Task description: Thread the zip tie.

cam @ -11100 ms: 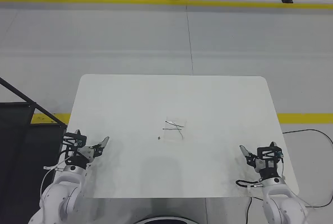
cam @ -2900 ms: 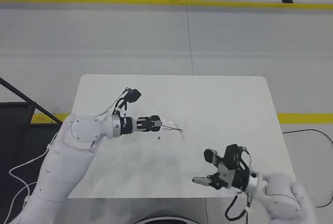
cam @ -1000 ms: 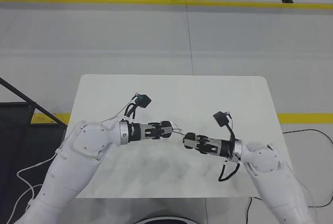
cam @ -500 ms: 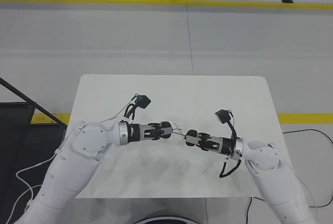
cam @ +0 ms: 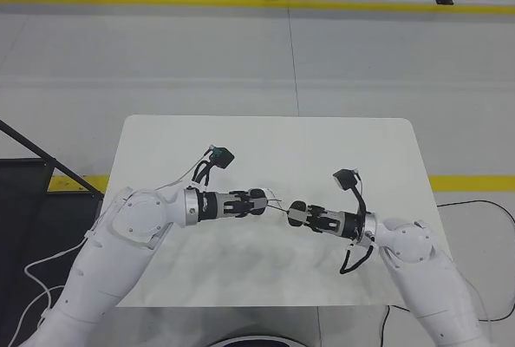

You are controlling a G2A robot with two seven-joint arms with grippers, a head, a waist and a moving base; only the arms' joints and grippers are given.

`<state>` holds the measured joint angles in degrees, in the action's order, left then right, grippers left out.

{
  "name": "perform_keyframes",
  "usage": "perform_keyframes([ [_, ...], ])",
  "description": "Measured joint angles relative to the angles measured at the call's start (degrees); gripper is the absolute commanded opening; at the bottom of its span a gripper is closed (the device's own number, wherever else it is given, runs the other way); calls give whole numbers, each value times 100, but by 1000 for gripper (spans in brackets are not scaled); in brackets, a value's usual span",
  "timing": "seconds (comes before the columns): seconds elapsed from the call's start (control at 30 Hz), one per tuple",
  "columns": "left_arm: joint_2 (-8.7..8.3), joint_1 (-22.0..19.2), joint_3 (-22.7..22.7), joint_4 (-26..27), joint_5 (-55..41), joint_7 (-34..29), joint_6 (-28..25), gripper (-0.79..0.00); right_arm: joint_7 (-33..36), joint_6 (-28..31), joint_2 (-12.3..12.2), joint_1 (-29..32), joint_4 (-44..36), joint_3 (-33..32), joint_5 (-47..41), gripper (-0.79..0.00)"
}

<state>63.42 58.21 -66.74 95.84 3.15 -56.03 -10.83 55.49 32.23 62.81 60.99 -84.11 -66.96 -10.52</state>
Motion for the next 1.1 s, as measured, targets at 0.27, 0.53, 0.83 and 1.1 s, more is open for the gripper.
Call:
perform_keyframes([
  [0.27, 12, -19, 19, -2, -233, 205, 75, 0, -78, 52, -3, -9, 22, 16, -96, -785],
  [0.53, 40, 156, -306, 2, -1625, 649, -383, 0, -289, 522, 16, 144, 108, -26, -844, -785],
  [0.83, 35, 283, -430, -41, -1916, 788, -562, 0, -503, 883, 35, 217, 202, -77, -1221, -785],
  [1.1, 35, 283, -429, -41, -1915, 788, -562, 0, -499, 879, 35, 216, 201, -76, -1215, -785],
])
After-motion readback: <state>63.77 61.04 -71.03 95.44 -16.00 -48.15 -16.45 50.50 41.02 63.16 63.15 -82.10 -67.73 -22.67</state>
